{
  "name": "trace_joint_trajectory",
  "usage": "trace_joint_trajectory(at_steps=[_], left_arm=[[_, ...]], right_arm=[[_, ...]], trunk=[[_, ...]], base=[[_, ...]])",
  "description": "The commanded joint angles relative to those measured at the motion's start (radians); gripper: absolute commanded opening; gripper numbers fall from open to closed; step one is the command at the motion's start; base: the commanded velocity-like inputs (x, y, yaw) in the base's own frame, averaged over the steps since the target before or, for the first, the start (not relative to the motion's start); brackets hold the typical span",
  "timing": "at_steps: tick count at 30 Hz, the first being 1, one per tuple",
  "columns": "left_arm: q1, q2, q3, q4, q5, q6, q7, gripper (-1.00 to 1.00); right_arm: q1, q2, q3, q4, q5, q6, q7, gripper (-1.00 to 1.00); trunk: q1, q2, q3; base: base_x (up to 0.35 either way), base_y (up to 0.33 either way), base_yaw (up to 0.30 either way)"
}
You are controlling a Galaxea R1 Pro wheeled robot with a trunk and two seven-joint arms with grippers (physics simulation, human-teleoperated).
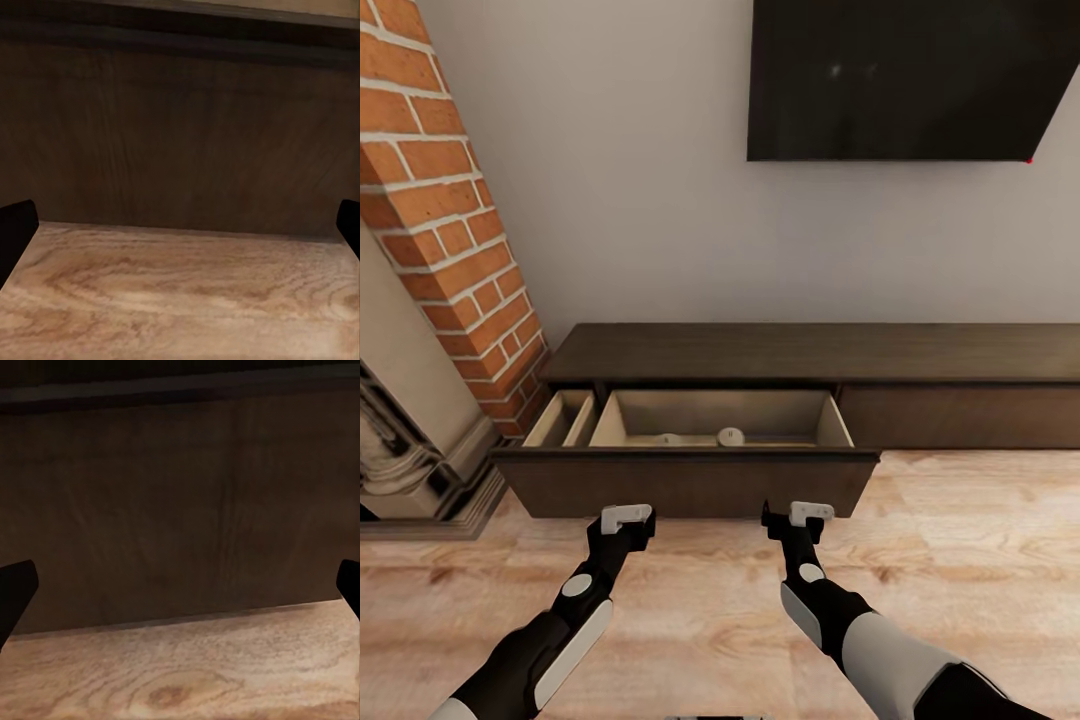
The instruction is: Place each of the two pumpkins and all three candles from the living room inside a cabinet in the living room (use any cabinet), then make sure every cabinet is closed, and position the cauldron so it is next to a table in the living room.
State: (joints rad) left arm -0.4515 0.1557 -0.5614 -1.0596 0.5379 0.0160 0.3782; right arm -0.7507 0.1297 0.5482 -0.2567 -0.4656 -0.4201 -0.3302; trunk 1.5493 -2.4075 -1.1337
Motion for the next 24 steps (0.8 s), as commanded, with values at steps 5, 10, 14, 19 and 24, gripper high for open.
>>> trace_joint_trajectory(at_steps=[5,10,14,19,24], left_arm=[[-0.001,0.001,-0.005,-0.001,0.004,0.002,0.008,1.00],[-0.001,0.001,-0.005,-0.002,0.003,0.002,0.008,1.00],[-0.001,0.001,-0.005,-0.001,0.004,0.002,0.008,1.00],[-0.001,0.001,-0.004,-0.001,0.002,0.001,0.008,1.00],[-0.001,0.001,-0.003,-0.002,0.002,0.002,0.009,1.00]], right_arm=[[-0.001,0.001,0.009,0.001,-0.007,-0.003,-0.006,1.00],[-0.001,0.001,0.009,0.001,-0.007,-0.003,-0.006,1.00],[-0.001,0.001,0.009,0.001,-0.007,-0.003,-0.006,1.00],[-0.001,0.001,0.009,0.001,-0.007,-0.003,-0.006,1.00],[-0.001,0.001,0.009,0.001,-0.007,-0.003,-0.006,1.00]], trunk=[[0.000,0.000,-0.001],[0.000,0.000,-0.001],[0.000,0.000,-0.001],[0.000,0.000,-0.001],[0.000,0.000,-0.001]], base=[[0.201,0.000,0.000],[0.093,0.000,0.000],[0.270,0.000,0.000],[0.220,0.000,0.000],[0.262,0.000,0.000]])
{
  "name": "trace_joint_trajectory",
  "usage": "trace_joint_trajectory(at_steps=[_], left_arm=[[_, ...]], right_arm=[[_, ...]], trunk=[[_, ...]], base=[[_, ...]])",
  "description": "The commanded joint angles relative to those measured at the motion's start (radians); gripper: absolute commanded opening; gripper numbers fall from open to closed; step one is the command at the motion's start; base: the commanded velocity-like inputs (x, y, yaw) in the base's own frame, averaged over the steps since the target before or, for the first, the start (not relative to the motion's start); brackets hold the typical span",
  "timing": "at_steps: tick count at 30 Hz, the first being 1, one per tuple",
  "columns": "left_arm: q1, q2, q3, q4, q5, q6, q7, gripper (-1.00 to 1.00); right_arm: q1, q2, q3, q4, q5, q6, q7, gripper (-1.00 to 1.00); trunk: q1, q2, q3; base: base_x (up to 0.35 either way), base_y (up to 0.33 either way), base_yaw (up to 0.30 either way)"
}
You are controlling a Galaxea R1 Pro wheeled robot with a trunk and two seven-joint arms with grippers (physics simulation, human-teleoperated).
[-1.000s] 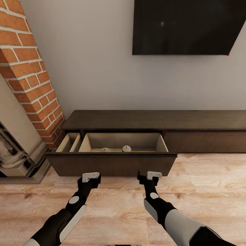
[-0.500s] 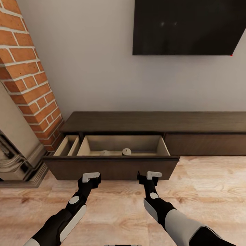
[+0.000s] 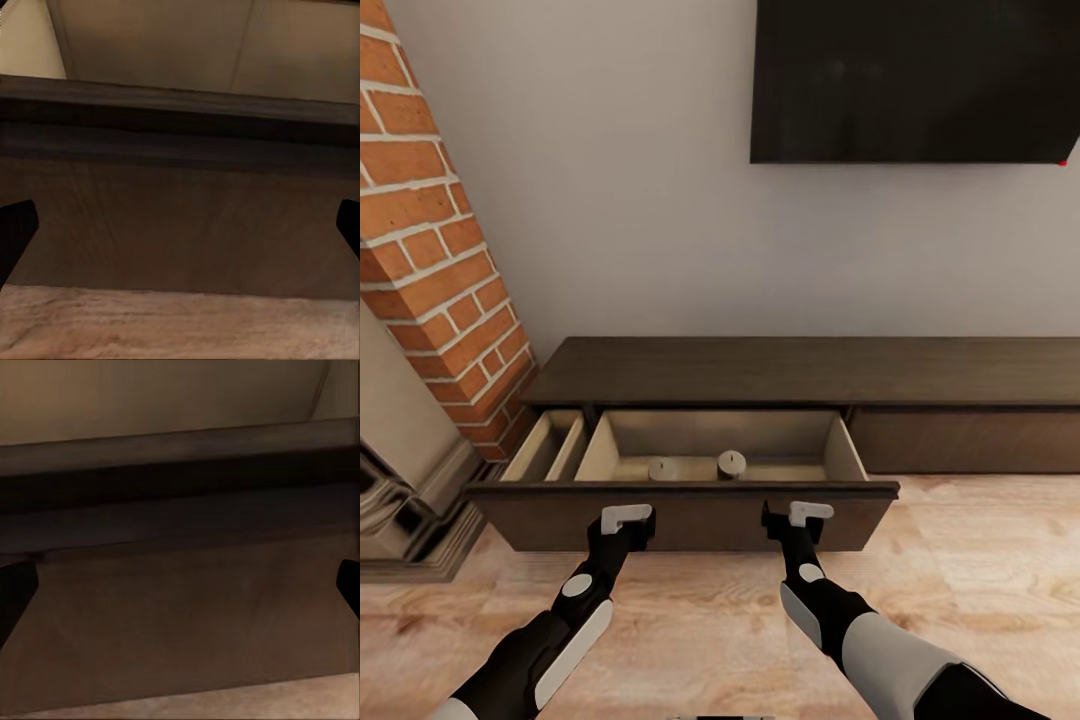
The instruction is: Place each of the two pumpkins and all three candles from the living room inside a cabinet in the living room (use any cabinet), then make sure every cabinet is closed, and position the cauldron so it is next to a table in the living room.
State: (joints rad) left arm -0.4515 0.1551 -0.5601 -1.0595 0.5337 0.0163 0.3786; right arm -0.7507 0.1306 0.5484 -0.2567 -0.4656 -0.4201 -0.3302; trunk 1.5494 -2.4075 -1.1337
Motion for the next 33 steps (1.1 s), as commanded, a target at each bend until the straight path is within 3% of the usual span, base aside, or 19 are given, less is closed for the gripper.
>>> trace_joint_trajectory(at_steps=[1,9,33], left_arm=[[-0.001,0.001,-0.004,-0.002,0.005,0.001,0.008,1.00],[-0.001,0.001,-0.004,-0.001,0.005,0.001,0.008,1.00],[-0.001,0.001,-0.005,-0.002,0.003,0.001,0.008,1.00]], right_arm=[[-0.001,0.000,0.008,0.001,-0.007,-0.003,-0.006,1.00],[-0.001,0.000,0.008,0.001,-0.007,-0.003,-0.006,1.00],[-0.001,0.000,0.008,0.001,-0.007,-0.003,-0.006,1.00]], trunk=[[0.000,0.000,-0.001],[0.000,0.000,-0.001],[0.000,0.000,-0.001]], base=[[0.110,0.000,0.000],[0.072,0.000,0.000],[0.267,0.000,0.000]])
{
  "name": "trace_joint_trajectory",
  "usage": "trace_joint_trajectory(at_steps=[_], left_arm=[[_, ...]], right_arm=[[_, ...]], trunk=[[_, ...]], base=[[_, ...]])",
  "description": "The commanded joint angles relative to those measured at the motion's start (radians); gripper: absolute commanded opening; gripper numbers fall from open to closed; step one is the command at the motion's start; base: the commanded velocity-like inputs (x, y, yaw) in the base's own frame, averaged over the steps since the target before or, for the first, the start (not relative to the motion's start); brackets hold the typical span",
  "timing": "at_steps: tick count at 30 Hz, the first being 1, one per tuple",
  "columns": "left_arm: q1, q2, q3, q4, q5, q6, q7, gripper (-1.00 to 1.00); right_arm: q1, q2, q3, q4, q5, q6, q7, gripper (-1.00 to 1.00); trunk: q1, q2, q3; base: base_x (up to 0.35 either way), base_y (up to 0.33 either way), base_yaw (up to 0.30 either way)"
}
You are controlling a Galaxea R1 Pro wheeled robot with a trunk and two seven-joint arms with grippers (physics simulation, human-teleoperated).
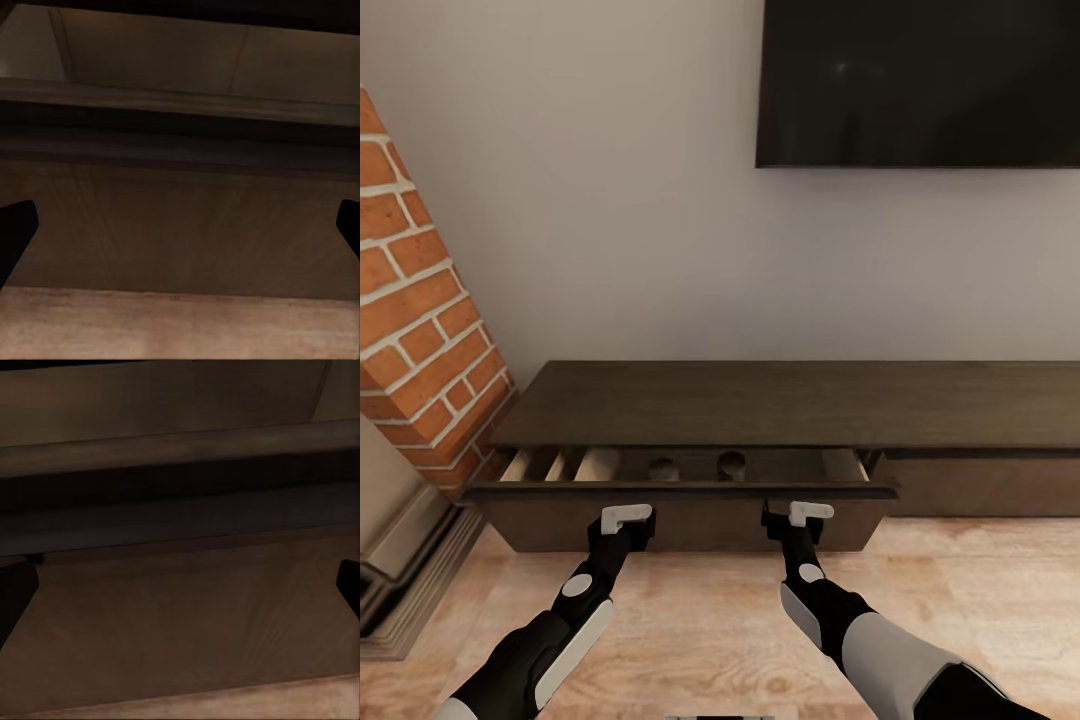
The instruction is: Place each of the two pumpkins and all three candles from the living room inside a cabinet in the living room (use any cabinet), then make sure every cabinet is closed, and position the cauldron so it is next to a table in the living room.
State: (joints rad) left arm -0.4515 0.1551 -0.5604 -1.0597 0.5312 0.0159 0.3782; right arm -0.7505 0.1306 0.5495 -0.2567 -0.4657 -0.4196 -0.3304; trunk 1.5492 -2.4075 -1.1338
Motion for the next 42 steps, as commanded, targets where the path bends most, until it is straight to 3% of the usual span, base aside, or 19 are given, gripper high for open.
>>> trace_joint_trajectory(at_steps=[1,14,42], left_arm=[[-0.001,0.001,-0.005,-0.001,0.006,0.001,0.008,1.00],[-0.001,0.001,-0.005,-0.002,0.006,0.002,0.009,1.00],[-0.001,0.001,-0.006,-0.002,0.006,0.001,0.010,1.00]], right_arm=[[-0.001,0.000,0.007,0.000,-0.007,-0.004,-0.006,1.00],[-0.001,0.000,0.007,0.000,-0.007,-0.004,-0.006,1.00],[-0.001,0.000,0.007,0.000,-0.007,-0.004,-0.006,1.00]], trunk=[[0.000,0.000,-0.001],[0.000,0.000,-0.001],[0.000,0.000,-0.001]], base=[[0.225,0.000,0.000],[0.216,0.000,0.000],[0.046,0.000,0.000]])
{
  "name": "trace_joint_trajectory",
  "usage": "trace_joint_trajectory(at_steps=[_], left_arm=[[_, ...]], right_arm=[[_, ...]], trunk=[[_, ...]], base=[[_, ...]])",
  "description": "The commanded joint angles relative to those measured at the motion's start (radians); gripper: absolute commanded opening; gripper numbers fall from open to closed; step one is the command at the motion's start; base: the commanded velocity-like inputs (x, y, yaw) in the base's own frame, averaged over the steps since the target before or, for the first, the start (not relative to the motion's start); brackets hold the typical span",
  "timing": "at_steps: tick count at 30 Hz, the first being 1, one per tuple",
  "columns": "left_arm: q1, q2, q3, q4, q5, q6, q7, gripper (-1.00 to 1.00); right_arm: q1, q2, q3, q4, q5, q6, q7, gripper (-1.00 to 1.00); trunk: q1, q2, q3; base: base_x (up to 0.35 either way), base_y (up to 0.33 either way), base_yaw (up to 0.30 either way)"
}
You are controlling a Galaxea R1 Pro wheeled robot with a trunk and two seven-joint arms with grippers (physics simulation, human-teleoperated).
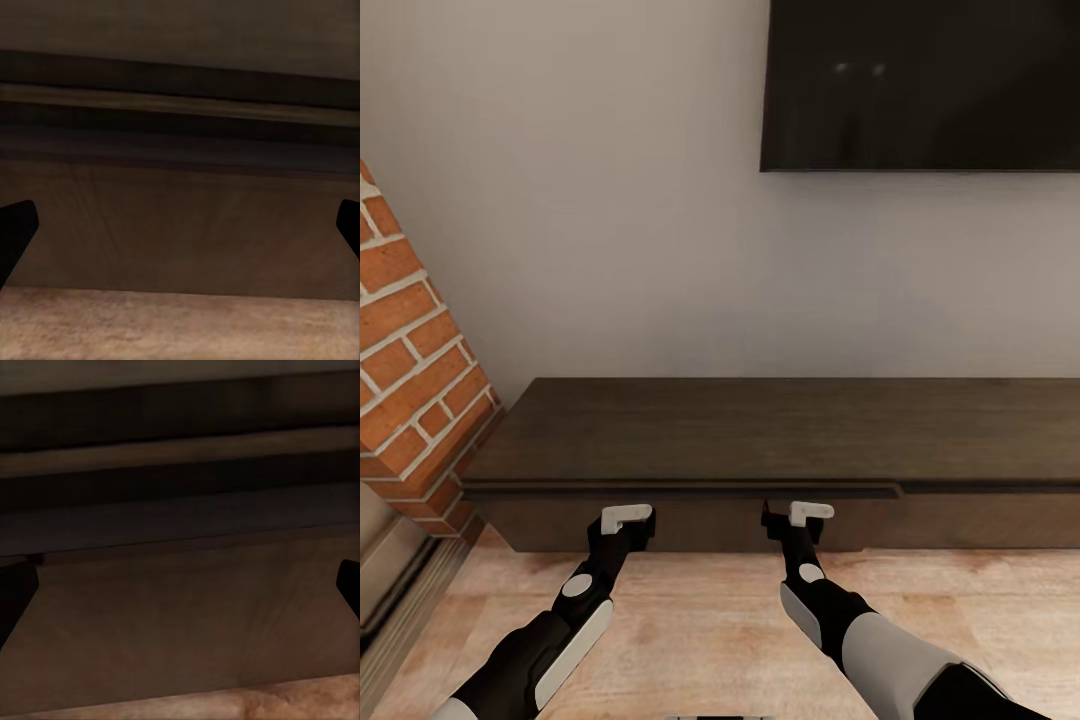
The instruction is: Place each of the two pumpkins and all three candles from the living room inside a cabinet in the living room (use any cabinet), then make sure every cabinet is closed, and position the cauldron so it is next to a table in the living room.
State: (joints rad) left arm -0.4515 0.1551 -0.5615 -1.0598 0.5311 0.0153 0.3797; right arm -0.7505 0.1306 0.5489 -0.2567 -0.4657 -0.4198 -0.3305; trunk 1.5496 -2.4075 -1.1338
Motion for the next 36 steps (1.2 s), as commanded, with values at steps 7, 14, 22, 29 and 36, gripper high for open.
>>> trace_joint_trajectory(at_steps=[7,14,22,29,36], left_arm=[[-0.001,0.001,-0.005,-0.002,0.006,0.002,0.008,1.00],[-0.001,0.001,-0.005,-0.001,0.006,0.002,0.008,1.00],[-0.001,0.005,0.008,-0.018,0.015,0.022,0.010,1.00],[-0.001,0.008,0.090,-0.146,0.022,0.332,0.016,1.00],[-0.001,0.001,0.261,-0.234,0.025,0.756,0.017,1.00]], right_arm=[[-0.001,0.000,0.008,0.001,-0.007,-0.004,-0.005,1.00],[-0.001,0.000,0.008,0.001,-0.006,-0.004,-0.005,1.00],[-0.001,0.000,0.008,-0.007,-0.005,0.030,-0.003,1.00],[-0.001,0.000,0.004,-0.052,-0.008,0.231,-0.003,1.00],[-0.001,-0.002,-0.084,-0.159,-0.007,0.544,-0.005,1.00]], trunk=[[0.000,0.000,-0.001],[0.000,0.000,-0.001],[0.000,0.000,-0.001],[0.000,0.000,-0.001],[0.000,0.000,-0.001]], base=[[-0.012,0.000,0.000],[-0.287,0.000,0.000],[-0.334,0.000,0.000],[-0.335,0.000,0.000],[-0.156,0.000,0.000]])
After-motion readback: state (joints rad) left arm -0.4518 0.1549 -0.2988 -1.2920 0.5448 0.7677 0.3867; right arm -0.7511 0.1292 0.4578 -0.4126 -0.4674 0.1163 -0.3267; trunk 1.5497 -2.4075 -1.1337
